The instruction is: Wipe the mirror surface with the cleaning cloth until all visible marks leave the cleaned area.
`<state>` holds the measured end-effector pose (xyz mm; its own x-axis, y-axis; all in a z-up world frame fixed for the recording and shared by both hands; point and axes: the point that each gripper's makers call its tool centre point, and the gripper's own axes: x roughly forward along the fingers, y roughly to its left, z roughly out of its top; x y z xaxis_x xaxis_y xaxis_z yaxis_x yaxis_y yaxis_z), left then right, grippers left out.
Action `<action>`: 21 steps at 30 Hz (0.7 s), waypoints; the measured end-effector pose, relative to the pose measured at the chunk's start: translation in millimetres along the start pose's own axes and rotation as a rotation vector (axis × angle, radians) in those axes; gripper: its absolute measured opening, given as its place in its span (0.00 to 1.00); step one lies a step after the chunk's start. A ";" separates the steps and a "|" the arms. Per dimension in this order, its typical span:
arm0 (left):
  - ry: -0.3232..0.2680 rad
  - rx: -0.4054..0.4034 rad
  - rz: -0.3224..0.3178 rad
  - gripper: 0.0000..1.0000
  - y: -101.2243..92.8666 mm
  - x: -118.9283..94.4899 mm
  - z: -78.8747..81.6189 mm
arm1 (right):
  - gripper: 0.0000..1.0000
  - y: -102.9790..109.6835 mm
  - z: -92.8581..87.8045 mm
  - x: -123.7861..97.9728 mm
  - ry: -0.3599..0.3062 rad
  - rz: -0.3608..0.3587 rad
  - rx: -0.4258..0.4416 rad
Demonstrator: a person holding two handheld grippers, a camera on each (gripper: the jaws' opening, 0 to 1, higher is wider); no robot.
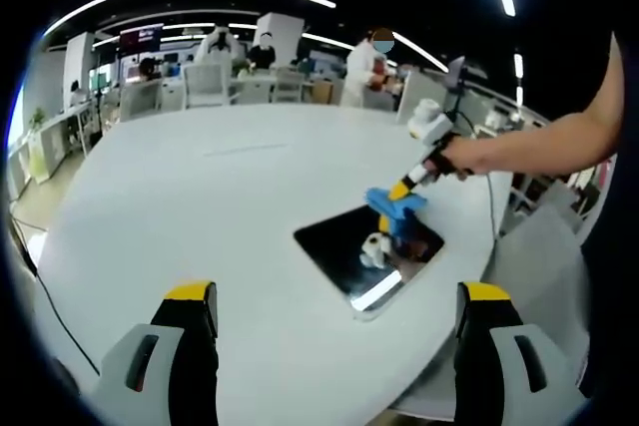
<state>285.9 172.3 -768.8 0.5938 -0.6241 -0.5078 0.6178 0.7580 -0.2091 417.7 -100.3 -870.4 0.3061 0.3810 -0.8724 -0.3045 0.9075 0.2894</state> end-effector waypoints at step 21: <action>-0.002 -0.005 0.005 1.00 -0.8 0.7 -1.2 | 0.01 -5.8 13.3 0.4 -0.012 -0.018 -0.025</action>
<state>285.2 171.5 -770.0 0.5980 -0.6209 -0.5068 0.6125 0.7619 -0.2107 431.6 -103.1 -867.2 0.3226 0.3672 -0.8724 -0.3213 0.9094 0.2640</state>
